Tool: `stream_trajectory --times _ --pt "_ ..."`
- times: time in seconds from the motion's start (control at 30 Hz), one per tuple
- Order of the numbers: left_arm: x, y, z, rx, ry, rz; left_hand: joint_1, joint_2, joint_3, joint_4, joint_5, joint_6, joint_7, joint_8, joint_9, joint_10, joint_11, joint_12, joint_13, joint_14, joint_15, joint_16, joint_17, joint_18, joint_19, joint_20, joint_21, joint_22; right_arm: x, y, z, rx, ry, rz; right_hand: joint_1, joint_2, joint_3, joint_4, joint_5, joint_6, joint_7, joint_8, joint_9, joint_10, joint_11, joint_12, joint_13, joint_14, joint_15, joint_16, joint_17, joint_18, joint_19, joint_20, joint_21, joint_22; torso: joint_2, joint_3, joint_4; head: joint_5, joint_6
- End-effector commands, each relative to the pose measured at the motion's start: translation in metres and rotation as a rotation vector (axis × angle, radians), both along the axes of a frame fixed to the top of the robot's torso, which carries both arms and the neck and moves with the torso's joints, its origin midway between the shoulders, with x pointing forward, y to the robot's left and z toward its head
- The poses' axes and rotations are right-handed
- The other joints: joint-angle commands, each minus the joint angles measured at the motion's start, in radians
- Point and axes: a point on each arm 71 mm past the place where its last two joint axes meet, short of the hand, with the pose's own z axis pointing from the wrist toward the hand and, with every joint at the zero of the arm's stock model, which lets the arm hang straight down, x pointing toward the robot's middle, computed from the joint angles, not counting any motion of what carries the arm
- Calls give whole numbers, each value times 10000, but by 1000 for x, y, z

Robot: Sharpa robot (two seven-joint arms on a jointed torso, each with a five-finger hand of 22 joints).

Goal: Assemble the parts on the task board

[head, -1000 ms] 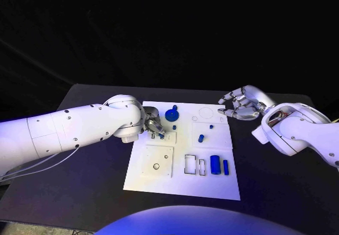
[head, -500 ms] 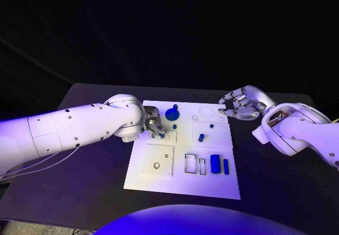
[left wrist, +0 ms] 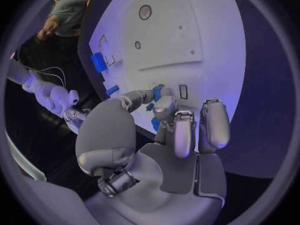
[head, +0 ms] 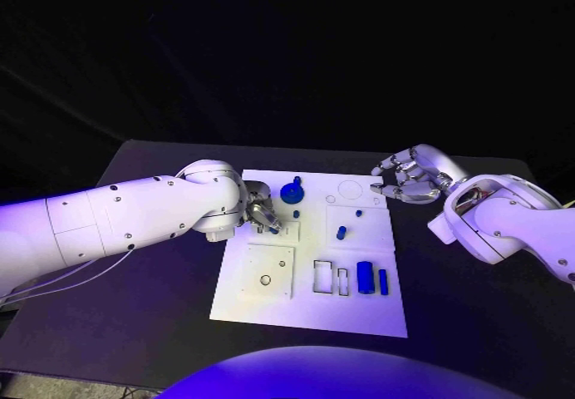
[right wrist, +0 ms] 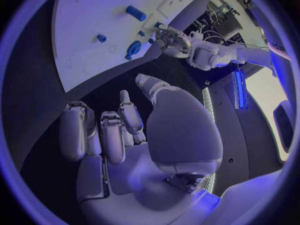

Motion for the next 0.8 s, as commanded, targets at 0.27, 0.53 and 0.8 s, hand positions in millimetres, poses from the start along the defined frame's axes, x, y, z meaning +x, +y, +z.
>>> stream_trajectory --times 0.27,0.53,0.8 --pt "-1 0 -1 -109 -41 44 37 70 1453 -1515 17 121 -179 25 5 83 -19 -18 -13 1058 -60 64 2634 -167 66 25 44 823 -1 1 -1 -125 -63 145 -109 -25 41 7 31 55 -28 58 10 35 -3 -12 4 939 -87 -30 2178 132 -14 -80 -43 1357 5 -2 -5 19 27" --pt "-1 0 -2 -205 61 89 69 91 1489 -1541 -19 137 -179 26 -4 79 -24 -68 -59 1058 -61 64 2634 -162 55 28 30 814 -1 1 -1 -127 -68 143 -134 -32 65 15 45 60 -33 67 22 33 -8 -16 -3 933 -90 -39 2157 136 -22 -82 -64 1349 4 6 -2 17 25" --pt "0 -1 -4 -93 220 64 9 96 1486 -1506 -172 134 -164 10 -29 94 -3 -71 -71 1058 -54 64 2634 -163 58 34 26 823 -1 2 -1 -95 -24 129 -134 -32 65 15 45 60 -33 67 22 33 -8 -16 -3 933 -90 -39 2157 136 -22 -82 -64 1349 -5 12 -6 27 5"
